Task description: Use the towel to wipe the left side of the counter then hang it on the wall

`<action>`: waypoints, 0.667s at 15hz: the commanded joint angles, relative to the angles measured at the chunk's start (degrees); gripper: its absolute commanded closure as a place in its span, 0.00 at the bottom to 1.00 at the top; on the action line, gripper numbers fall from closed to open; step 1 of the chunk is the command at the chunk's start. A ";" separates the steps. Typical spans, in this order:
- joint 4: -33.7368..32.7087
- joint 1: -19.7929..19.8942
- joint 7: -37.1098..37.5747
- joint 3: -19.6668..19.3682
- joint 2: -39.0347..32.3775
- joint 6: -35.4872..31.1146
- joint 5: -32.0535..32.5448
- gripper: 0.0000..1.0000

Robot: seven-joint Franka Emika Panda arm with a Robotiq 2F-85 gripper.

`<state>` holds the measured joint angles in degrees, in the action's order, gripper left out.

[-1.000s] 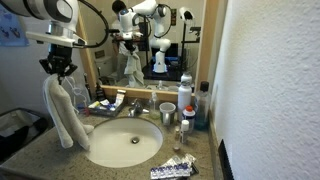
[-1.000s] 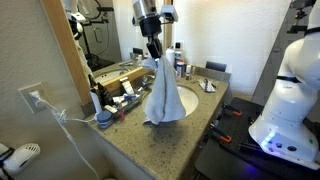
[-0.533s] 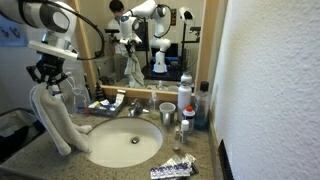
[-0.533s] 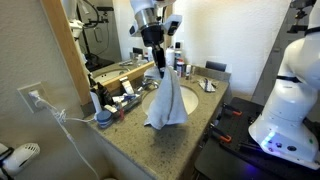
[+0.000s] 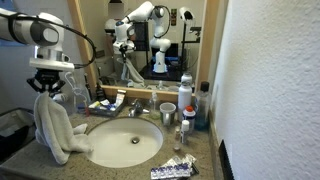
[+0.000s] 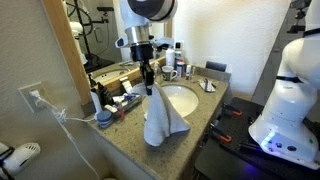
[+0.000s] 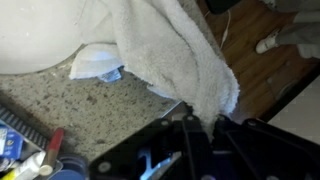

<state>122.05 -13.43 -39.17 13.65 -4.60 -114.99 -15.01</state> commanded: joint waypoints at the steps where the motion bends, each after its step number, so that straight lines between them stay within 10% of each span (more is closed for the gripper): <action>1: -0.11 0.62 0.21 0.20 -0.24 -2.13 0.41 0.90; 10: -1.32 0.74 0.06 0.14 -4.22 -6.87 1.29 0.97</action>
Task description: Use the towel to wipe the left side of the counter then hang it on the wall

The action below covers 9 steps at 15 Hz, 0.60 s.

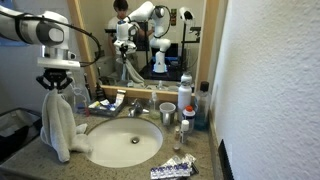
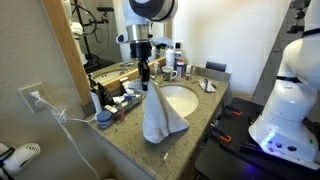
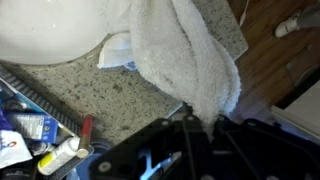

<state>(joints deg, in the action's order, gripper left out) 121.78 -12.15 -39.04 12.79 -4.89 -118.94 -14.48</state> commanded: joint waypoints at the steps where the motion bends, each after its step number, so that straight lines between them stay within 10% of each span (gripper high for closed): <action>1: -0.95 -1.17 0.47 1.62 -5.87 -5.54 1.08 0.97; 9: -3.46 -5.19 10.36 4.61 -23.82 -25.99 13.18 0.97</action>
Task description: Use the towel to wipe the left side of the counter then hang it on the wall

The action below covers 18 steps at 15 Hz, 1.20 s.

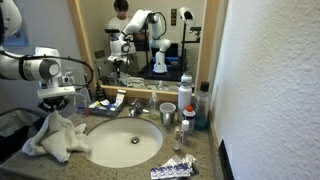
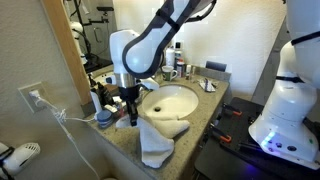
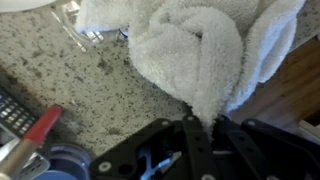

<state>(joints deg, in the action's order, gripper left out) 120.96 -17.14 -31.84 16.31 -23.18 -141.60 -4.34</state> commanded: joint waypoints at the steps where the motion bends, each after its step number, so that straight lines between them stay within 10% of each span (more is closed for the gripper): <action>1: -3.25 -0.19 3.70 1.37 -7.94 -4.89 4.09 0.97; 18: -5.67 -2.95 27.56 -0.40 -10.64 5.51 4.16 0.97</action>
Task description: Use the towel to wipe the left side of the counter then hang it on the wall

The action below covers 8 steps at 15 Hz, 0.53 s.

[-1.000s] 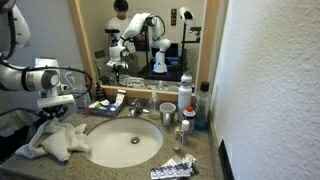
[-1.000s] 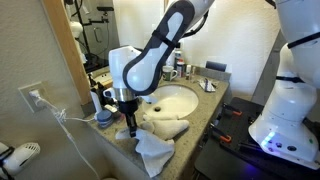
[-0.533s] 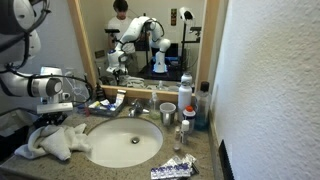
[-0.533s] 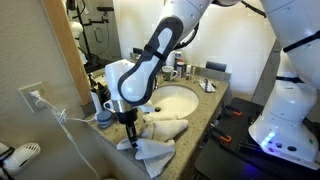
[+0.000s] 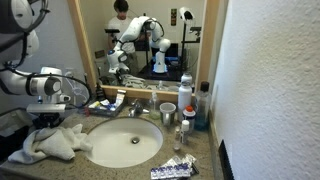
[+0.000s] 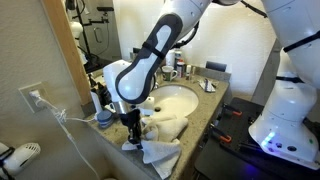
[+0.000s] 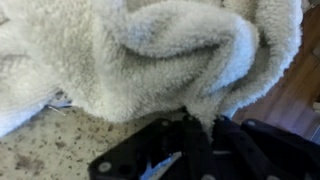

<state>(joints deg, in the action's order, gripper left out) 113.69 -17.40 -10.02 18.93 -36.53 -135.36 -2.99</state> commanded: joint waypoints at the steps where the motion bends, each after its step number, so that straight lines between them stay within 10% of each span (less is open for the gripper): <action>1: 1.82 -4.27 8.26 -4.90 3.07 -1.99 5.64 0.97; 8: -5.51 -9.44 11.98 -11.02 -4.34 -17.45 20.62 0.97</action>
<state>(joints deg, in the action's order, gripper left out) 112.15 -25.70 2.00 9.04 -36.64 -145.97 14.23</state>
